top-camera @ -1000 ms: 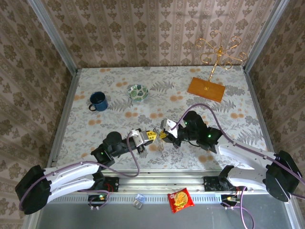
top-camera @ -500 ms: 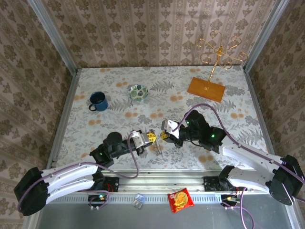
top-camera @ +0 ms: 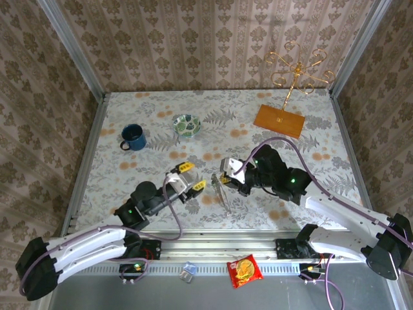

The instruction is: Put the keys on the keyring

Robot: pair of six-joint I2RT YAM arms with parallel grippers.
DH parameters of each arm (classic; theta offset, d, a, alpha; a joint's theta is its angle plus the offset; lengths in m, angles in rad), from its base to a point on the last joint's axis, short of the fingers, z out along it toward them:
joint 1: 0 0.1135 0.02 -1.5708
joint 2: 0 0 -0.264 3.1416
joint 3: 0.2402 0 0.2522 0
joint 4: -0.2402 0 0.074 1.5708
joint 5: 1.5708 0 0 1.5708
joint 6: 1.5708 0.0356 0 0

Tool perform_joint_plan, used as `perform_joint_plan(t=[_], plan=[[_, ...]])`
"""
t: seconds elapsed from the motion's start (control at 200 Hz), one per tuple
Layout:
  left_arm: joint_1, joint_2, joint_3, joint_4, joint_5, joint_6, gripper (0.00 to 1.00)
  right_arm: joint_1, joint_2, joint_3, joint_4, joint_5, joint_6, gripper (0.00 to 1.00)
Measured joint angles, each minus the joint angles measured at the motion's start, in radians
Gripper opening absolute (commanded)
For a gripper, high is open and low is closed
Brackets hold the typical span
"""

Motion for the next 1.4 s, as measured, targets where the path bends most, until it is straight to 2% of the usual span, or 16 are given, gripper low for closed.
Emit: perform_joint_plan(t=[0.205,0.305,0.54,0.73,0.965,1.12,1.4], plan=[[0.018,-0.193,0.012,-0.067,-0.312,-0.044,0.62,0.073,0.096,0.034,0.101,-0.036,0.062,0.00],[0.040,-0.232,0.045,-0.124,-0.420,-0.069,0.63,0.126,0.189,0.058,0.200,-0.071,0.124,0.00],[0.052,-0.244,0.122,-0.256,-0.596,-0.119,0.63,0.212,0.407,0.111,0.501,-0.120,0.291,0.00],[0.058,-0.246,0.142,-0.325,-0.679,-0.144,0.63,0.192,0.520,0.115,0.558,-0.089,0.317,0.00],[0.087,-0.246,0.142,-0.382,-0.703,-0.177,0.64,0.083,0.536,0.113,0.462,-0.047,0.243,0.00],[0.125,-0.229,0.142,-0.407,-0.700,-0.203,0.64,0.029,0.525,0.113,0.249,0.016,0.108,0.00],[0.179,-0.126,0.142,-0.432,-0.666,-0.242,0.64,0.021,0.484,0.107,-0.064,0.165,-0.085,0.01]])
